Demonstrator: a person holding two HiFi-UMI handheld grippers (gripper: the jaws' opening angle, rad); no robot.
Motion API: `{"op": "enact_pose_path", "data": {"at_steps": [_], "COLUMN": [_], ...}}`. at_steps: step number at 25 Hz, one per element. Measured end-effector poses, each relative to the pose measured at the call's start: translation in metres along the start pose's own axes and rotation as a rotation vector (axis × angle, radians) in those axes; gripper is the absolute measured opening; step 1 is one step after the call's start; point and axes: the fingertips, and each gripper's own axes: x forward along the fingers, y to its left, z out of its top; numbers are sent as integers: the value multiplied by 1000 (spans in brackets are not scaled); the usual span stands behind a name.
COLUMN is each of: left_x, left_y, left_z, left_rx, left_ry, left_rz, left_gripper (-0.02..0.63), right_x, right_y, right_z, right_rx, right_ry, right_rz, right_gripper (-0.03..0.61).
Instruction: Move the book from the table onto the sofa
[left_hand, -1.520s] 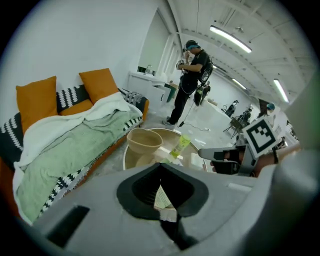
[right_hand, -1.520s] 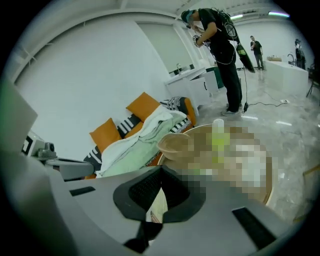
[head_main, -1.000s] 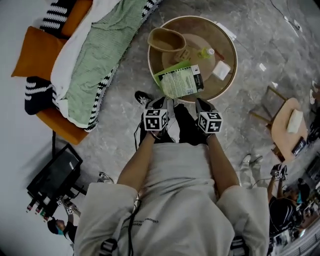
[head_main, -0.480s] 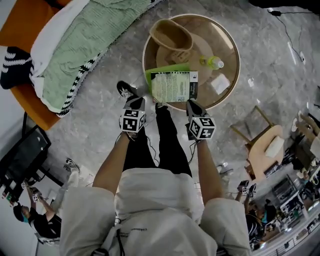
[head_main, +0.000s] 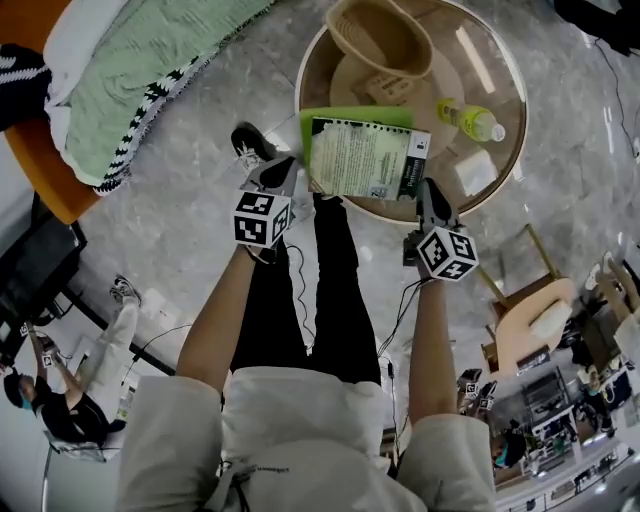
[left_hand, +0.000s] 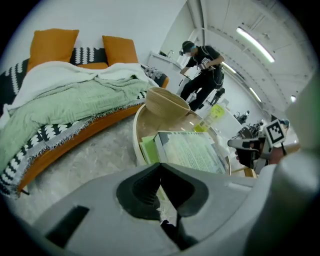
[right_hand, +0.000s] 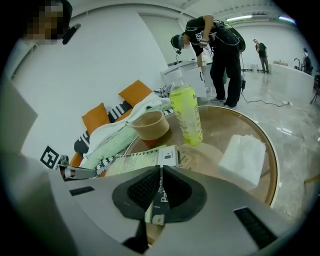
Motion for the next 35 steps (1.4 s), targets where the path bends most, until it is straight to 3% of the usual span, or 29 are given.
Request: {"op": "enact_pose_path", "data": {"at_steps": [6,8,11,21,28,31,35], "left_x": [7,10,16,38,50,49,38], "left_y": [-1,-2,-5,-23,-31,-34,-26], "left_z": [4,6,11,5,-5,-3,1], "left_rx": [-102,-122,-127,-84,-102,-116,-146], "left_ry": [-89,-108,-125,-45,21,16,3], "left_rz": [37,45,36,-57,-73,-76,-80], "left_gripper": [9,9,15,247,250,209,209], "right_x": [8,13,22,34,45,43,37], "right_y": [-17,-20,-22,-18,-7,-1,21], "right_z": [-11,-9,-8,-23,-39,-35,-20], "right_rx": [-24,-17,-4,18,-43,-82,-139], "right_ry": [27,18,5,53,127,117,88], "right_rz": [36,47,59,80,56,15,10], "right_gripper": [19,94,136,244,264,262,262]}}
